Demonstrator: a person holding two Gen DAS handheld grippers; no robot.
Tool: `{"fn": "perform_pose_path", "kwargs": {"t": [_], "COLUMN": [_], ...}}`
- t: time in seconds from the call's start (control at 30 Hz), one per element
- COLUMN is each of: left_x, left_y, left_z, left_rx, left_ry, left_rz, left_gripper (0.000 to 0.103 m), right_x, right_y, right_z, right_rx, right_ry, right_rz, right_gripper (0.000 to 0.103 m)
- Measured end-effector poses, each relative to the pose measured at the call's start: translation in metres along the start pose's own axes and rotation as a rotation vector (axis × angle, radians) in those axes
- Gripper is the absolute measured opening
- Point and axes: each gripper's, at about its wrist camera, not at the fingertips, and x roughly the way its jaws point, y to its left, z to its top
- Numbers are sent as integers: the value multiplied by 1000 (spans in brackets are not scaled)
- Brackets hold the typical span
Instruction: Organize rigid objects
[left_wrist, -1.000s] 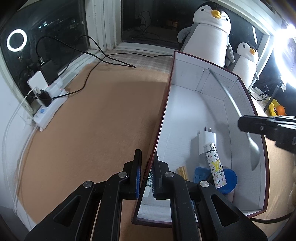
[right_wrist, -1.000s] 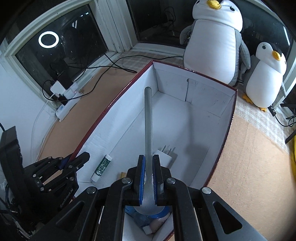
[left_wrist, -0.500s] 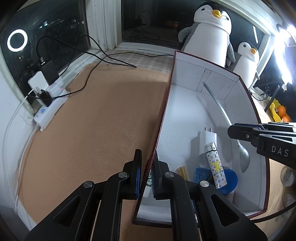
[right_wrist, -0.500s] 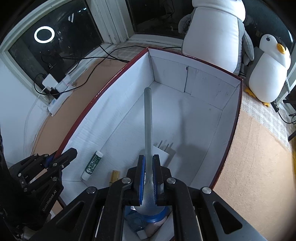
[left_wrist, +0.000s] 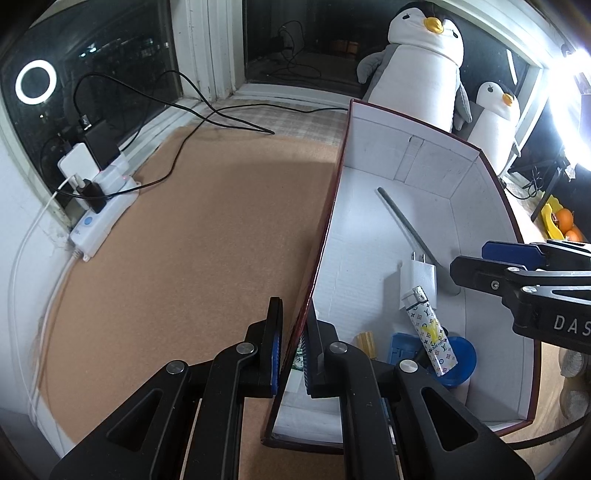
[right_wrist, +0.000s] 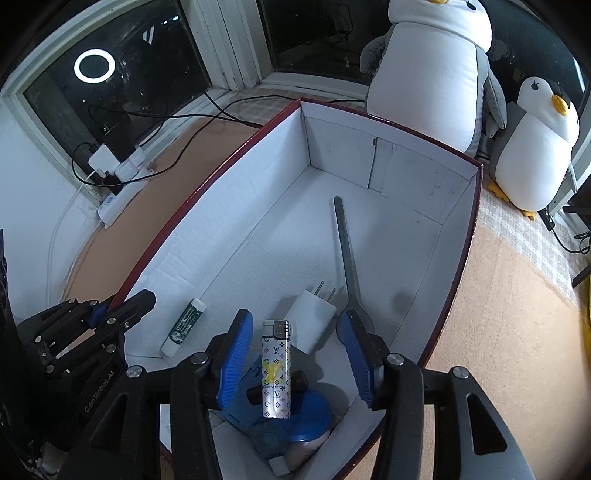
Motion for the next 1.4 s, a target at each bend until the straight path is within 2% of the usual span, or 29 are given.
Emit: {"fn": "perform_pose_path", "kwargs": {"t": [0.1,0.2,0.8,0.97,1.4], "left_x": [0,0,0,-4,-21], "left_y": [0,1,2,-1,-5], "left_z": [0,0,2,6,13], "left_rx": [0,-2,-15,-10,-6], "left_ry": [0,1,11,-14,-48], "left_rz": [1,1,-6,0,6], "left_gripper": [8,8,9,17,18], "right_x": [-3,-7,-31,-43,-70], "right_y": [0,-2,-5,-8,-21], "right_z": [-1,-2,-15,-19,-34], "right_rx": [2,5,-5,7,42], "right_ry": [-5,-15,-63,-90,-142], "right_rz": [0,4,2,0,-16], "right_gripper": [48,54,56,56,60]}}
